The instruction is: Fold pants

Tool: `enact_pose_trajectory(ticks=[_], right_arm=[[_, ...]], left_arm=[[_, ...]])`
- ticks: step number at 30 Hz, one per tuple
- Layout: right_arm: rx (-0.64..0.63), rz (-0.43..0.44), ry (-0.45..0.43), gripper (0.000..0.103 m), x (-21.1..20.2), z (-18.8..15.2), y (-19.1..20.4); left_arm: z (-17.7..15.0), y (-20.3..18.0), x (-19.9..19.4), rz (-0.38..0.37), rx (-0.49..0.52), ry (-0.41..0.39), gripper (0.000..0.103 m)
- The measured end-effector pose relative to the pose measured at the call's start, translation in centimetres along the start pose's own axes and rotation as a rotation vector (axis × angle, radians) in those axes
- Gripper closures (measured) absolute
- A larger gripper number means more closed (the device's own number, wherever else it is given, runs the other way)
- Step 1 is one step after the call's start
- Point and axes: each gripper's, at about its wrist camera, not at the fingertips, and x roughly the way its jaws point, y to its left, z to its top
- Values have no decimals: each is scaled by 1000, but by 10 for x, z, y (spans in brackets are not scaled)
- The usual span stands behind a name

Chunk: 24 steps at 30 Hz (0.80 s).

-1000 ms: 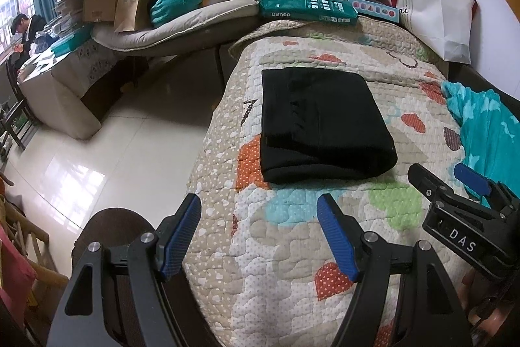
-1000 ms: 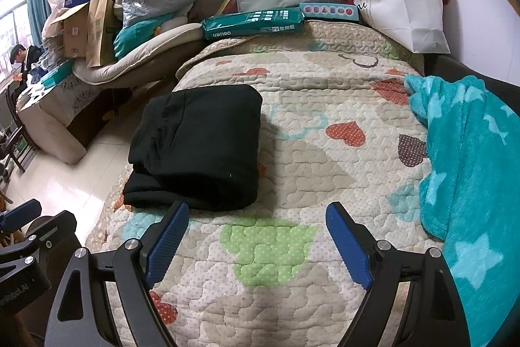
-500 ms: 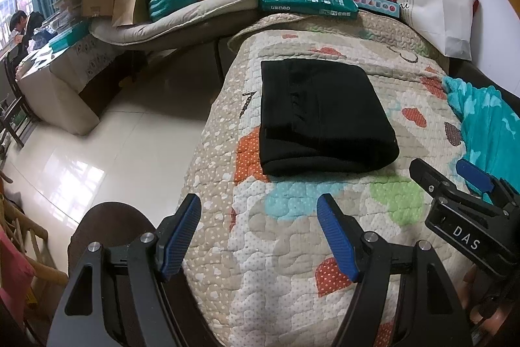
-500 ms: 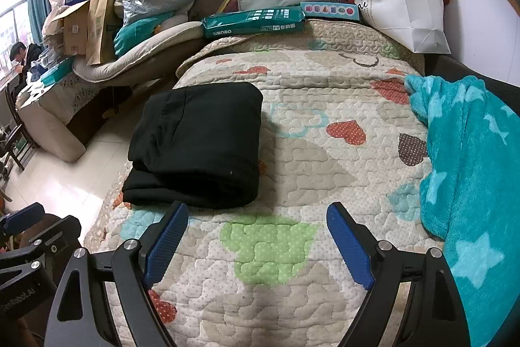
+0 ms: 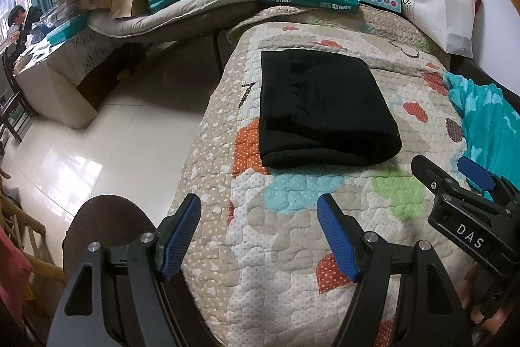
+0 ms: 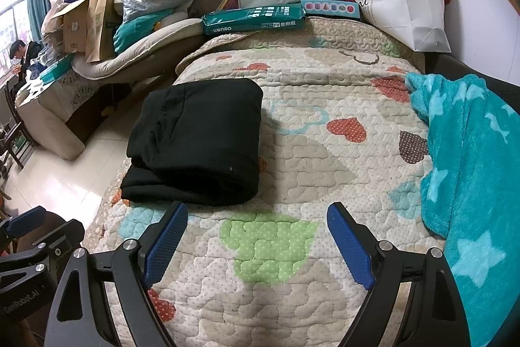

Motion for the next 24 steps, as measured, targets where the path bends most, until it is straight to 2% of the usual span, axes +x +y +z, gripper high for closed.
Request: enact_pose_trajectory(ticks=[6, 9, 13, 18, 24], right_arm=[[-2, -1, 4, 12, 1, -1, 0], [4, 0, 11, 12, 2, -2, -5], [35, 2, 26, 12, 5, 1, -14], [75, 27, 56, 11, 11, 12, -23], [119, 123, 120, 11, 24, 46, -27]], left_arm=[[-2, -1, 5, -8, -3, 16, 30], [2, 1, 11, -37, -13, 34, 30], [17, 15, 22, -105, -66, 62, 30], [42, 32, 49, -214, -148, 133, 30], [76, 32, 93, -343, -178, 196, 30]])
